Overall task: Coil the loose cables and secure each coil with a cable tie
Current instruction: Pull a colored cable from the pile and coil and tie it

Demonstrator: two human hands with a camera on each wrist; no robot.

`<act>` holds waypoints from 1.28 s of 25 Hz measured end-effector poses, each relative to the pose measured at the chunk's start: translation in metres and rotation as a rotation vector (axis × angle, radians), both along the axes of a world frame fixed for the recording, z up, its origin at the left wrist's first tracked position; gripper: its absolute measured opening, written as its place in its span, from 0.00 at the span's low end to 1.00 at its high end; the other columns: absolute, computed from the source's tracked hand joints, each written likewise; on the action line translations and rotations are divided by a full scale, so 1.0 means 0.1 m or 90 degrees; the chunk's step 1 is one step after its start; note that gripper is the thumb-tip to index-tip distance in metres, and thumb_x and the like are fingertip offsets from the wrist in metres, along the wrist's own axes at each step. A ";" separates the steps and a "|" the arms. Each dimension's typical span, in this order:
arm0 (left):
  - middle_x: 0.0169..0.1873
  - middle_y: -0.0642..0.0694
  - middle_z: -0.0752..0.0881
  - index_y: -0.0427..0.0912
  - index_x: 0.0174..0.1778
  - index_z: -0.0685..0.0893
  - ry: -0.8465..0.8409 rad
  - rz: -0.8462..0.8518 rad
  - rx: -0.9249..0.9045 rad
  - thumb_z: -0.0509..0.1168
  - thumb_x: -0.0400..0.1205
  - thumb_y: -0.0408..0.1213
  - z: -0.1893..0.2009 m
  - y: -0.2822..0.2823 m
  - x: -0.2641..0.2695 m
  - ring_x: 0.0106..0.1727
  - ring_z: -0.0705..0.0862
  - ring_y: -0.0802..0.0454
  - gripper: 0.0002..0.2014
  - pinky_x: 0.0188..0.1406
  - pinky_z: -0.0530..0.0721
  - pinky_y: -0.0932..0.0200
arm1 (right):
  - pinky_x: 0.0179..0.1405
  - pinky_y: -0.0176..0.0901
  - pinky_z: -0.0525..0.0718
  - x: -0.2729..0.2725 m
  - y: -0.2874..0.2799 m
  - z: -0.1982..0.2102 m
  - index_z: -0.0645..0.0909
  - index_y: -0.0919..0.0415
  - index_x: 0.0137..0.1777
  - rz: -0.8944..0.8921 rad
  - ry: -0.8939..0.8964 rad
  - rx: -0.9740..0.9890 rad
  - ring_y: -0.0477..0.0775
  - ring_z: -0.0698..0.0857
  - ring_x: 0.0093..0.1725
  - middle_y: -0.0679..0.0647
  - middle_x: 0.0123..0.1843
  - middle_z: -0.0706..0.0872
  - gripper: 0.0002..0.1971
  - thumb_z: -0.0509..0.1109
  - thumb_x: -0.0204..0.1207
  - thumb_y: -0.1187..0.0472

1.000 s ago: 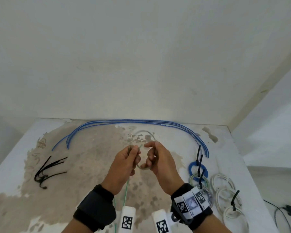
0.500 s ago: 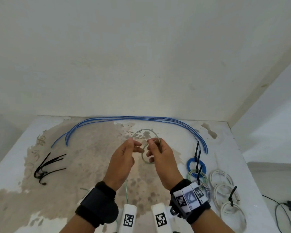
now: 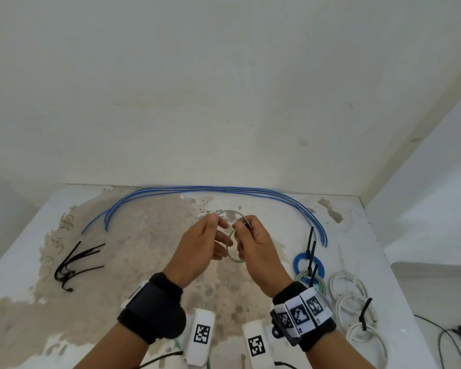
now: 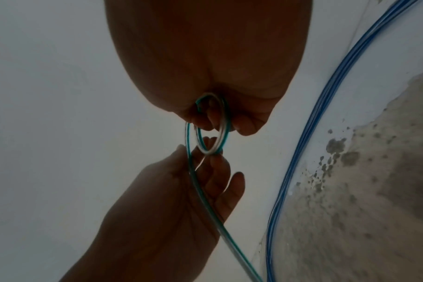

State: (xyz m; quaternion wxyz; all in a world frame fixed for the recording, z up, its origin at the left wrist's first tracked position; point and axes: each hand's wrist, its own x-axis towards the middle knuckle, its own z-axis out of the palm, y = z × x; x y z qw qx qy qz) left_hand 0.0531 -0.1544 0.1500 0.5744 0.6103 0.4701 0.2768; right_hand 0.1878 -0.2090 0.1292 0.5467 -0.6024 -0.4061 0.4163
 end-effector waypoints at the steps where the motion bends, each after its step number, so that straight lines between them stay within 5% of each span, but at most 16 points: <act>1: 0.39 0.44 0.91 0.44 0.50 0.84 0.013 0.004 0.041 0.50 0.92 0.51 -0.02 -0.02 0.01 0.35 0.88 0.49 0.21 0.42 0.87 0.49 | 0.37 0.45 0.74 -0.01 0.00 0.02 0.77 0.56 0.51 -0.023 0.017 -0.002 0.46 0.72 0.35 0.47 0.35 0.75 0.09 0.60 0.90 0.54; 5: 0.40 0.50 0.89 0.46 0.46 0.84 0.019 -0.039 0.081 0.51 0.92 0.49 -0.14 -0.27 0.09 0.39 0.88 0.50 0.20 0.39 0.86 0.55 | 0.36 0.35 0.76 -0.05 0.03 0.03 0.76 0.59 0.52 -0.115 0.081 0.004 0.40 0.73 0.32 0.45 0.35 0.75 0.10 0.58 0.91 0.56; 10: 0.24 0.52 0.73 0.42 0.42 0.78 -0.169 0.071 -0.076 0.52 0.92 0.44 -0.08 -0.14 0.13 0.32 0.78 0.53 0.17 0.51 0.88 0.48 | 0.41 0.36 0.77 0.03 -0.04 -0.04 0.81 0.54 0.55 0.007 0.040 -0.051 0.43 0.80 0.37 0.47 0.40 0.83 0.08 0.60 0.90 0.57; 13: 0.21 0.54 0.69 0.42 0.39 0.76 -0.048 -0.010 0.005 0.54 0.92 0.46 -0.03 -0.06 -0.01 0.26 0.70 0.55 0.18 0.41 0.85 0.45 | 0.45 0.35 0.82 0.18 -0.08 0.00 0.84 0.44 0.60 0.076 -0.080 -0.074 0.42 0.87 0.43 0.44 0.49 0.90 0.08 0.66 0.86 0.47; 17: 0.24 0.46 0.71 0.37 0.37 0.78 0.058 -0.064 0.074 0.55 0.91 0.49 -0.01 -0.02 -0.11 0.30 0.70 0.48 0.23 0.36 0.75 0.52 | 0.45 0.28 0.77 0.21 -0.16 0.02 0.88 0.37 0.55 0.125 -0.260 -0.093 0.39 0.84 0.47 0.38 0.50 0.88 0.08 0.68 0.84 0.41; 23: 0.23 0.49 0.73 0.36 0.38 0.79 0.088 -0.059 0.130 0.55 0.89 0.54 -0.02 -0.04 -0.17 0.29 0.72 0.50 0.25 0.35 0.73 0.52 | 0.39 0.30 0.79 0.19 -0.21 0.07 0.94 0.50 0.52 0.175 -0.099 -0.110 0.35 0.85 0.37 0.38 0.36 0.91 0.09 0.75 0.80 0.48; 27: 0.21 0.54 0.72 0.39 0.37 0.81 0.032 -0.056 0.032 0.56 0.90 0.51 -0.04 -0.08 -0.17 0.27 0.71 0.55 0.22 0.39 0.77 0.51 | 0.41 0.33 0.79 0.24 -0.22 0.10 0.93 0.48 0.52 0.222 -0.150 -0.136 0.34 0.82 0.35 0.37 0.34 0.89 0.10 0.75 0.80 0.45; 32: 0.23 0.53 0.72 0.41 0.37 0.83 0.059 -0.102 0.053 0.56 0.91 0.45 0.00 -0.07 -0.18 0.28 0.73 0.56 0.20 0.38 0.79 0.55 | 0.40 0.30 0.83 0.20 -0.21 0.16 0.93 0.47 0.54 0.181 -0.170 -0.078 0.37 0.85 0.35 0.42 0.39 0.92 0.08 0.76 0.79 0.48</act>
